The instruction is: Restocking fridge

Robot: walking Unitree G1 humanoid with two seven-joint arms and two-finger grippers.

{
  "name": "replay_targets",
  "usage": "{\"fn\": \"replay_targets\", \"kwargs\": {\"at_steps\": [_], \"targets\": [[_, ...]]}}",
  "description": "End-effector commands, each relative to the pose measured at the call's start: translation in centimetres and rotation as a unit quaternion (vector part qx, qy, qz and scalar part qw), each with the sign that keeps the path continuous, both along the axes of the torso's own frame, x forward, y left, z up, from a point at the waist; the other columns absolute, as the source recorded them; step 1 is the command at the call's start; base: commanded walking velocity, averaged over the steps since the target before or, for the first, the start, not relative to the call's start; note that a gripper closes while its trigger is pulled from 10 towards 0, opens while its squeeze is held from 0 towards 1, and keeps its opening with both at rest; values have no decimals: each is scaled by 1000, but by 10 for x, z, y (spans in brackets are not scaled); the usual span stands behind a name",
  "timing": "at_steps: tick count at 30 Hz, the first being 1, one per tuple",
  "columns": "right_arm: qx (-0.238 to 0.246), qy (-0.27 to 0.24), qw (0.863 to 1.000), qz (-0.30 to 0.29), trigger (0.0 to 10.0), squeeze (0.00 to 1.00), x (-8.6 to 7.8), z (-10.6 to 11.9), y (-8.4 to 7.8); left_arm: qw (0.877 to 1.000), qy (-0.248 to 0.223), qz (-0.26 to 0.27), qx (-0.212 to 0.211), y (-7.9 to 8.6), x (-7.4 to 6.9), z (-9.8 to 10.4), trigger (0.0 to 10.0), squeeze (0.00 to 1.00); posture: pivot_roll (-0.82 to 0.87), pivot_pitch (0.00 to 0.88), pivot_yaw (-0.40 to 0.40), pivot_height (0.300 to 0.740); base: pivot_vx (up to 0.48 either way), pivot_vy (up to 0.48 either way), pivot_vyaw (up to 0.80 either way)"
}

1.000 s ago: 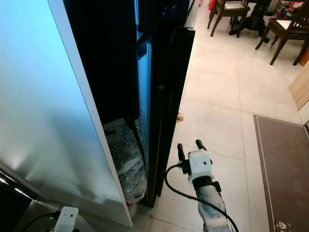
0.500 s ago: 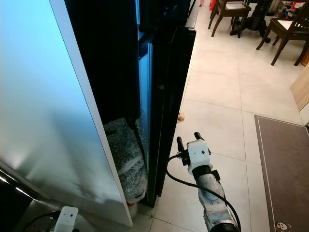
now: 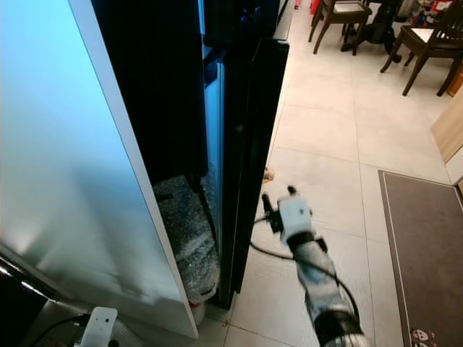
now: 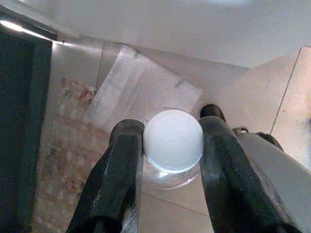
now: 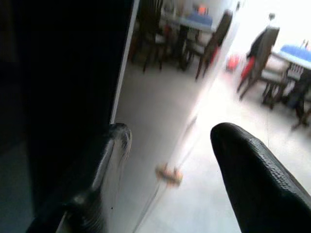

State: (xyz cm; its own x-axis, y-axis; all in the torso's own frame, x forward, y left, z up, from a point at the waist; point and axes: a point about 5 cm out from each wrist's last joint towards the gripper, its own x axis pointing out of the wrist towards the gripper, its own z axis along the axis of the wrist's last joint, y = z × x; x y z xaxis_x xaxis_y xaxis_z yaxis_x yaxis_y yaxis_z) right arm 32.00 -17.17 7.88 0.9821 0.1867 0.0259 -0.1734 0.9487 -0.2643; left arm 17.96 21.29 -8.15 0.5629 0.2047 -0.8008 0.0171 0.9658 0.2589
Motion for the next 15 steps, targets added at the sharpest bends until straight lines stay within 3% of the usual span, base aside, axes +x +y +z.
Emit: {"fn": "replay_targets", "kwargs": {"at_steps": [1, 9, 15], "targets": [[4, 18, 1000, 6, 10000, 0, -4, -8, 0, 1000, 5, 2, 8, 3, -4, -1, 10000, 0, -155, 40, -19, 740, 0, 0, 0], [0, 15, 1000, -14, 10000, 0, -2, -9, -5, 1000, 6, 2, 7, 2, -4, -1, 10000, 0, -153, 40, -20, 740, 0, 0, 0], [-12, 13, 998, -64, 10000, 0, -2, -10, -20, 1000, -5, -1, 6, -2, 1, 1, 10000, 0, -153, 39, -19, 740, 0, 0, 0]]}}
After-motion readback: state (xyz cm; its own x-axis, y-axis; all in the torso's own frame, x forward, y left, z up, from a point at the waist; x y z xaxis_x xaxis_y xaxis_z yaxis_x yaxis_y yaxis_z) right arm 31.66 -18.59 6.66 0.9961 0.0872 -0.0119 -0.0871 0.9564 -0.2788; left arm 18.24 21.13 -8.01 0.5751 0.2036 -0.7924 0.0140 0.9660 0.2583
